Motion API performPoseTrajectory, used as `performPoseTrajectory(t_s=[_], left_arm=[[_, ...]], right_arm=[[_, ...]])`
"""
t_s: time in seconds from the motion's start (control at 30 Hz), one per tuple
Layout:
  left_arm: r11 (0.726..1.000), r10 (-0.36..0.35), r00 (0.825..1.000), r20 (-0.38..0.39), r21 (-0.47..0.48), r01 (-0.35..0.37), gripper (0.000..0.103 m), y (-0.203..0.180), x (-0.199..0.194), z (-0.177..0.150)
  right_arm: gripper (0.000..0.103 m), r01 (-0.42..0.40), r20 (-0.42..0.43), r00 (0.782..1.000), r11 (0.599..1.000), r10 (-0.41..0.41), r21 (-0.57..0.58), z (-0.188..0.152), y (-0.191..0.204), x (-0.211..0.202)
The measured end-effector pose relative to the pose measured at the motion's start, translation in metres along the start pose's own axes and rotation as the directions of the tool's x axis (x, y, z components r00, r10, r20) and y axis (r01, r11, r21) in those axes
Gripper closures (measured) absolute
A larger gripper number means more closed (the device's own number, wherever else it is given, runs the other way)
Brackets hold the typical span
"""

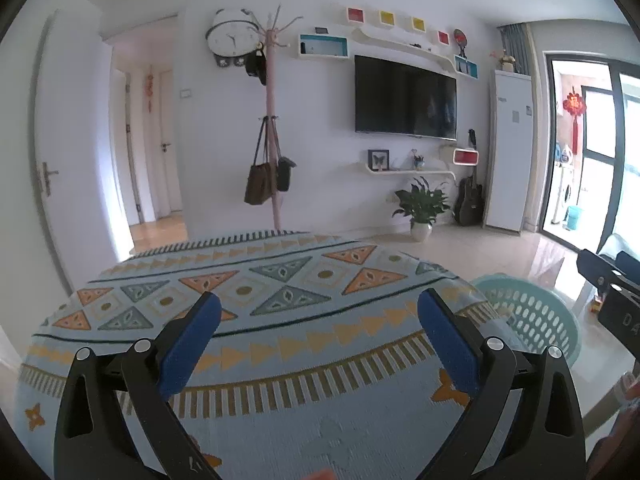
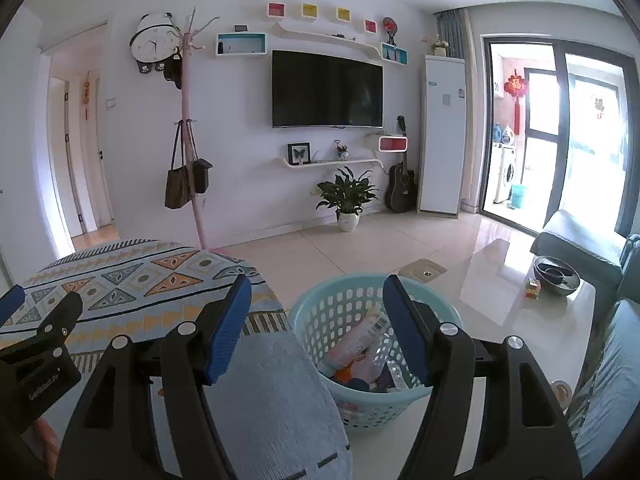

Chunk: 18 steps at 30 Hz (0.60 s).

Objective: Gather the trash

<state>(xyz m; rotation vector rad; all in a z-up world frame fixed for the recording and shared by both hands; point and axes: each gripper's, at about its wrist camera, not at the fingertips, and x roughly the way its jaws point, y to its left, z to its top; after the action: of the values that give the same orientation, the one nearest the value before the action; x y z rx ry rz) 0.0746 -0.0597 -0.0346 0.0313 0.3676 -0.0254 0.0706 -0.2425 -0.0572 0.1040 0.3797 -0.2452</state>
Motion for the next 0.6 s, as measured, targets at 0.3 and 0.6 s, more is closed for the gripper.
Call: performPoseTrajectory(t_s=[0.3,0.6], left_arm=[[1.000,-0.014,1.000,-0.016,0.002,0.014,0.008,-0.0024,0.0010,-0.0031],[1.000,-0.014,1.000,-0.014,-0.013,0.014,0.007,0.0004,-0.0003,-0.0028]], right_arm=[[0.038,-0.007,-0.011,1.000,1.000,0.008,0.019,-0.0027,-0.0007,0.0059],[0.038,-0.017,0.008,1.000,1.000,0.017,0.005,-0.0003,0.0043,0.0034]])
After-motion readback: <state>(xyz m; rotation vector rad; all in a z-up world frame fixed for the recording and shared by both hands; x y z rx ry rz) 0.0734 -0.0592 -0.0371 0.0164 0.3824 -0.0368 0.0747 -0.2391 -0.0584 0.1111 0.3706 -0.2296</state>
